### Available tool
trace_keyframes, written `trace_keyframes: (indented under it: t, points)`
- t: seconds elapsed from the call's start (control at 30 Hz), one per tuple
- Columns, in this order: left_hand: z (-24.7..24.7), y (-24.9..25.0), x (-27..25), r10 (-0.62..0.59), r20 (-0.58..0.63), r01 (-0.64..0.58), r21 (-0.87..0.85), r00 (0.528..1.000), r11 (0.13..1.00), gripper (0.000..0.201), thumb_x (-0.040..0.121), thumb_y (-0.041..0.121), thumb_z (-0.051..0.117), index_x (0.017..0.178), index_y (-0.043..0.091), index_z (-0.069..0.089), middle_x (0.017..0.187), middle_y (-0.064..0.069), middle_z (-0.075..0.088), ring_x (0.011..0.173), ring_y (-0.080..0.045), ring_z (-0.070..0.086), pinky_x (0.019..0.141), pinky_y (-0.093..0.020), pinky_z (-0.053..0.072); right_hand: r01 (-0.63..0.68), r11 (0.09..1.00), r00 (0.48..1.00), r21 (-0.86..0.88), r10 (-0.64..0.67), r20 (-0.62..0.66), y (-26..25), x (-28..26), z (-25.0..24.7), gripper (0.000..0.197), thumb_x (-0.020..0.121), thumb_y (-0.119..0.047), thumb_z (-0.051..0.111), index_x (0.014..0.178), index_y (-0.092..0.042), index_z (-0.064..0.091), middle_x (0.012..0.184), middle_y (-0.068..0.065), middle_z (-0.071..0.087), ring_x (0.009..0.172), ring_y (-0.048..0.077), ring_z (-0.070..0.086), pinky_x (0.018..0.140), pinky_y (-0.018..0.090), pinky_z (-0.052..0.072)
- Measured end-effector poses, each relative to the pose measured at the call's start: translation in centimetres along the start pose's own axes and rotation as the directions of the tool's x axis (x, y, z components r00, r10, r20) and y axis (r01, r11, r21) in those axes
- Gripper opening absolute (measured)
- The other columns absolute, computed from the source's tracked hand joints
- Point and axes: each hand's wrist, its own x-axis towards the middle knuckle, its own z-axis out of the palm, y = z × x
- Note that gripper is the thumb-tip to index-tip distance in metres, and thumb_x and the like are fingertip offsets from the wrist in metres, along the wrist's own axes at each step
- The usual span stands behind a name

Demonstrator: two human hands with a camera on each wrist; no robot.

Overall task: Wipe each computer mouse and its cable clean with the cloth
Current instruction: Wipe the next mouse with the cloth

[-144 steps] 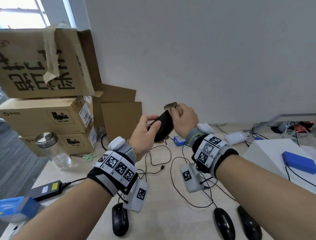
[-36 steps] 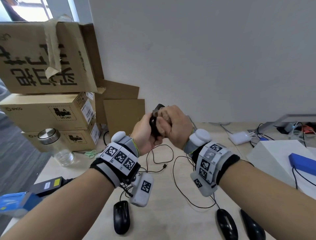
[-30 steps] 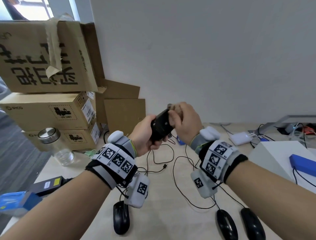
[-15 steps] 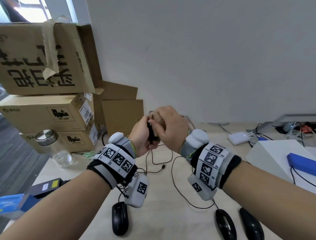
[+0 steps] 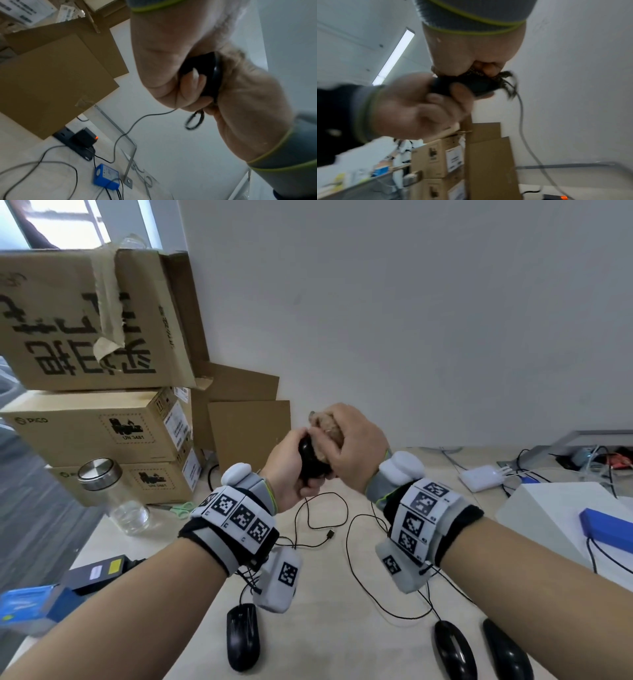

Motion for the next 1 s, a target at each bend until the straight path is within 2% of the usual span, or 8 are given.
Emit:
trace_keyframes:
  t: [0.07,0.13,0.3,0.37,0.5,0.67,0.8,1.0]
  points:
    - [-0.7,0.0,-0.3,-0.037,0.093,0.035,0.018,0.995,0.999,0.047,0.099,0.041,0.026,0.096,0.005,0.055,0.066,-0.017,0.053,0.043,-0.017,0.031,0.036,-0.019,0.021,-0.15,0.989,0.989,-0.015,0.149,-0.011,2.2,0.9,-1.0,0.021,0.092,-0.046,0.051,0.089,-0.025,0.052,0.086,-0.01,0.058,0.079,0.018,0.055,0.069,0.029,0.04]
    - [-0.9,-0.1,-0.4,-0.051,0.116,0.046,0.044,0.992,0.998,0.05,0.1,0.043,0.024,0.101,0.003,0.054,0.067,-0.018,0.053,0.044,-0.017,0.03,0.037,-0.021,0.021,-0.238,0.971,0.971,-0.003,0.238,-0.028,3.0,0.9,-1.3,0.016,0.094,-0.043,0.052,0.083,-0.033,0.047,0.082,-0.013,0.057,0.078,0.018,0.055,0.069,0.029,0.039]
    - [0.5,0.3,-0.2,0.035,-0.071,-0.035,0.003,0.997,0.999,0.04,0.098,0.036,0.036,0.072,0.014,0.055,0.057,-0.006,0.048,0.044,-0.018,0.038,0.044,-0.023,0.025,-0.034,0.999,0.999,0.033,0.035,-0.029,-1.5,-0.9,0.5,0.014,0.091,-0.038,0.052,0.087,-0.025,0.047,0.089,-0.004,0.055,0.078,0.017,0.052,0.066,0.032,0.041]
    - [0.1,0.4,-0.2,0.029,-0.086,-0.03,-0.005,0.996,1.0,0.037,0.098,0.037,0.038,0.075,0.014,0.057,0.059,-0.007,0.049,0.047,-0.018,0.039,0.045,-0.023,0.027,0.003,0.999,1.0,0.036,-0.002,-0.021,-1.7,-1.1,0.8,0.022,0.091,-0.04,0.052,0.095,-0.018,0.052,0.09,-0.003,0.056,0.078,0.017,0.052,0.066,0.032,0.042]
    - [-0.7,0.0,-1.1,-0.068,0.066,0.063,0.076,0.996,0.995,0.052,0.101,0.045,0.027,0.097,0.002,0.055,0.067,-0.018,0.055,0.049,-0.021,0.038,0.044,-0.026,0.029,-0.221,0.974,0.975,0.055,0.222,-0.013,2.2,-0.2,-0.2,0.025,0.093,-0.044,0.052,0.097,-0.019,0.053,0.091,-0.005,0.065,0.082,0.018,0.059,0.074,0.033,0.047]
    - [-0.6,-0.3,-1.4,-0.061,0.101,0.065,-0.042,0.993,0.997,0.048,0.099,0.041,0.039,0.11,-0.002,0.057,0.079,-0.016,0.062,0.062,-0.028,0.057,0.054,-0.031,0.052,-0.374,0.906,0.914,0.199,0.396,-0.087,3.2,0.7,-1.2,0.023,0.091,-0.041,0.058,0.083,-0.021,0.052,0.072,-0.012,0.059,0.068,0.007,0.056,0.067,0.025,0.04]
    - [-1.0,-0.7,-1.3,-0.059,0.053,0.066,-0.132,0.997,0.989,0.038,0.092,0.041,0.048,0.104,0.006,0.057,0.083,-0.009,0.057,0.056,-0.019,0.05,0.043,-0.021,0.036,-0.358,0.876,0.91,0.324,0.405,-0.091,2.3,0.4,-1.1,0.007,0.091,-0.031,0.06,0.091,-0.027,0.055,0.076,-0.019,0.061,0.071,-0.008,0.057,0.069,0.017,0.043]
    - [-0.2,-1.4,-0.7,-0.025,-0.054,0.024,-0.024,0.998,0.999,0.053,0.096,0.061,0.036,0.09,0.013,0.058,0.065,-0.005,0.053,0.047,-0.013,0.029,0.041,-0.02,0.016,-0.229,0.917,0.96,0.326,0.267,-0.078,0.3,-0.3,-0.3,0.008,0.088,-0.026,0.061,0.096,-0.023,0.059,0.088,-0.01,0.064,0.082,0.01,0.059,0.076,0.025,0.046]
